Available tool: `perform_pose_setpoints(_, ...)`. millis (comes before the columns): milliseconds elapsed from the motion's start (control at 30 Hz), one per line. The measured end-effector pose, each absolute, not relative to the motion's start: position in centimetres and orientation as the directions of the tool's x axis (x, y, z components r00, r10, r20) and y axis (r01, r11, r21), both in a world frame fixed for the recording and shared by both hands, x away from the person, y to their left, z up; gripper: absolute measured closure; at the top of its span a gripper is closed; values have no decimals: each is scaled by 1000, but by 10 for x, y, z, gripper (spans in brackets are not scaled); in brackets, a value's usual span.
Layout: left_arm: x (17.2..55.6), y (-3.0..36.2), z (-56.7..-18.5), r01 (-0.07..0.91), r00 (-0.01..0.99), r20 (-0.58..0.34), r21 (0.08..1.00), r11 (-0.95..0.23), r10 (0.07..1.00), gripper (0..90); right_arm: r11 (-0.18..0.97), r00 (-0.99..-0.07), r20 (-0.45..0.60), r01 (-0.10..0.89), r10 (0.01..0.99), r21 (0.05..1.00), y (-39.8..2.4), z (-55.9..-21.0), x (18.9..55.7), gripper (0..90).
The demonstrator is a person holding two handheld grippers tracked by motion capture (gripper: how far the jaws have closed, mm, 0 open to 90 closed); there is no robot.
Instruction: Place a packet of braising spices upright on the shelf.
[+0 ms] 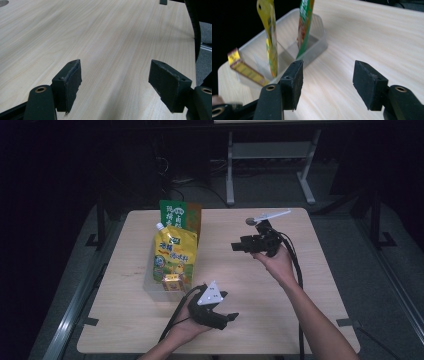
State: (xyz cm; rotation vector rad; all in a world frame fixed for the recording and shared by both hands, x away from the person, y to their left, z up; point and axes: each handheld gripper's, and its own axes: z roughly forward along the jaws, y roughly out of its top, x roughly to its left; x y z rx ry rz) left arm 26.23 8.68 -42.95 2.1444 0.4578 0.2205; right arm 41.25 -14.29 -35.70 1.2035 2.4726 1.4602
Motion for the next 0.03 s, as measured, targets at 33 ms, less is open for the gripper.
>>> perform_pose_setpoints(33,262,87,-429,238,916,-8,816,-527,401,257,269,-700,331,600,633,753,-147,-357,409,403)
